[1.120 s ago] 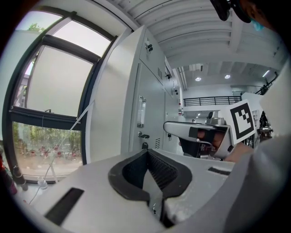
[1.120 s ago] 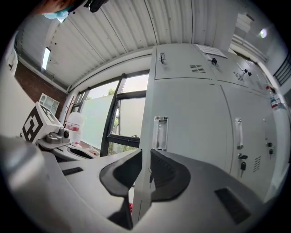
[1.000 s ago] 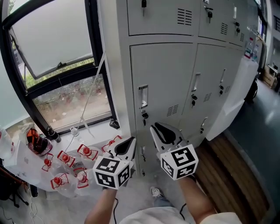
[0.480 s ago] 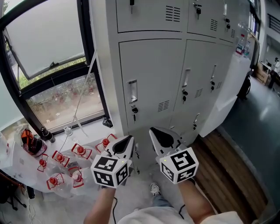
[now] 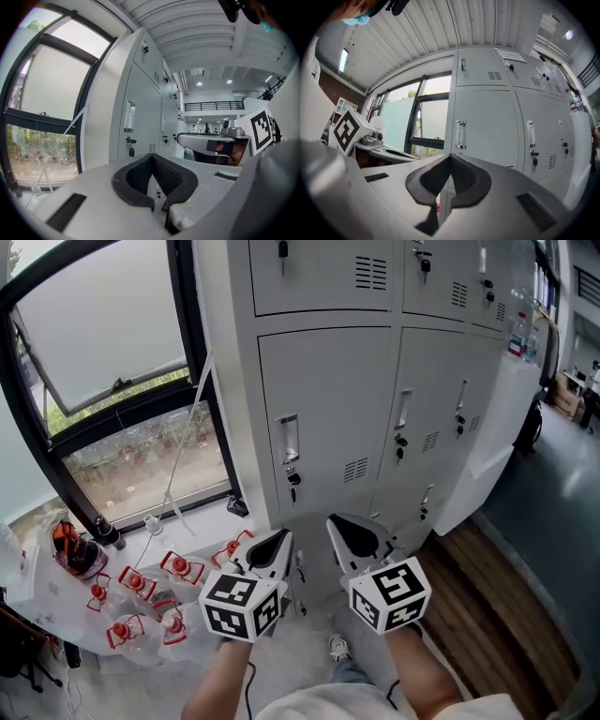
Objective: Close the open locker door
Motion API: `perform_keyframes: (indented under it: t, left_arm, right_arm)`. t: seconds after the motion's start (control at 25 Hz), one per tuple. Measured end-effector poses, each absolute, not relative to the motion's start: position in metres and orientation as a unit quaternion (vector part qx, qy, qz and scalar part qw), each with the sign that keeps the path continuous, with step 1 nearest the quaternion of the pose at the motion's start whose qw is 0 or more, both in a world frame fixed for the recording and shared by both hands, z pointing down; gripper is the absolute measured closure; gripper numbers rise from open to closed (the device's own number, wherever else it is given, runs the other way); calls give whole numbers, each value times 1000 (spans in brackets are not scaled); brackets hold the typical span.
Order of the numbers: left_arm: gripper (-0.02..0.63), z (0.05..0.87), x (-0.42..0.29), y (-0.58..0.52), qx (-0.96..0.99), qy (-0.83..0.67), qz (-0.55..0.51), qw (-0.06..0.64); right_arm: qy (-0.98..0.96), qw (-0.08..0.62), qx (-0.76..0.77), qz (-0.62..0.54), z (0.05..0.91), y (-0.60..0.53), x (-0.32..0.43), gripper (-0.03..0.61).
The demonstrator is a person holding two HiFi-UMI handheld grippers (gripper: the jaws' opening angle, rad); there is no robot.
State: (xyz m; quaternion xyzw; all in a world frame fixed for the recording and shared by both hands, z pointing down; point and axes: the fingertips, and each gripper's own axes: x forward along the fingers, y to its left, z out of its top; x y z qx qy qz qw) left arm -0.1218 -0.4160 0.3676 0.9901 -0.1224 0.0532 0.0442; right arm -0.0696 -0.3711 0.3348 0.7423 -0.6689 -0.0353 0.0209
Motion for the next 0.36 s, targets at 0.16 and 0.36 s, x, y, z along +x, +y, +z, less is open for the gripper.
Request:
perform_keyframes:
  t: [0.16, 0.36]
  left_arm:
    - [607, 369, -125, -418, 990, -121, 56, 44]
    - [607, 371, -128, -421, 990, -120, 56, 45]
  right_arm:
    - [-669, 19, 742, -34, 336, -374, -72, 572]
    - [-668, 18, 743, -32, 339, -376, -75, 572]
